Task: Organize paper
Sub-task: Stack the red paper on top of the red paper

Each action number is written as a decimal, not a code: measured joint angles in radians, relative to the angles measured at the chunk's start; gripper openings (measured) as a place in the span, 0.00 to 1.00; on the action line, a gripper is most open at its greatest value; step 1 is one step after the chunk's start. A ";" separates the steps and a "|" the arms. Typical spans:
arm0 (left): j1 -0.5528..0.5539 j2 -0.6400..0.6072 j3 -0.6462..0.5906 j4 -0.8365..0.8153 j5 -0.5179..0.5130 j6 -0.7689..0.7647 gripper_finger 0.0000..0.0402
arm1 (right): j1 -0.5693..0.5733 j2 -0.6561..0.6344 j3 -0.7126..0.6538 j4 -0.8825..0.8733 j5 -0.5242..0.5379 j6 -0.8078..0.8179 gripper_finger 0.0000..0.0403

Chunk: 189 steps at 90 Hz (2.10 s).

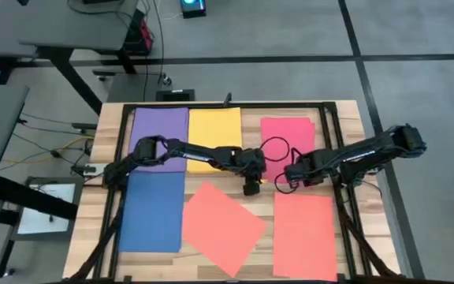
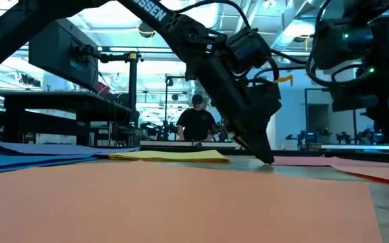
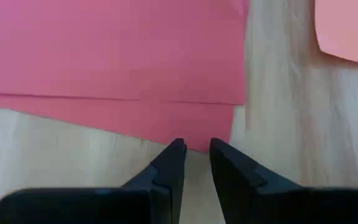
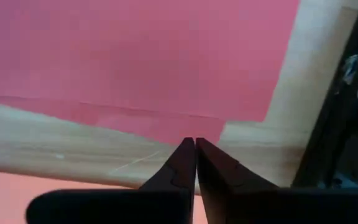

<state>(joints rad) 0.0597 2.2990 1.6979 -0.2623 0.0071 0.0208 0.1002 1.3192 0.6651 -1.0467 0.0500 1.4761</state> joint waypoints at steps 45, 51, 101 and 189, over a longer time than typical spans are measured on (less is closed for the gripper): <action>-0.012 -0.003 -0.002 0.045 0.088 0.102 0.15 | 0.018 0.091 0.007 0.159 0.000 -0.006 0.00; -0.013 -0.009 -0.001 0.012 0.089 0.108 0.15 | 0.023 0.058 0.016 0.148 0.014 -0.003 0.00; -0.001 0.033 0.025 -0.071 0.016 0.009 0.15 | 0.027 0.043 -0.104 0.175 0.059 0.093 0.00; -0.023 0.041 0.022 -0.011 0.015 0.066 0.15 | 0.014 0.047 -0.027 0.157 0.017 0.052 0.00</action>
<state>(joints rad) 0.0372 2.3402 1.7195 -0.2731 0.0222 0.0864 0.1139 1.3663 0.6380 -0.8894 0.0669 1.5280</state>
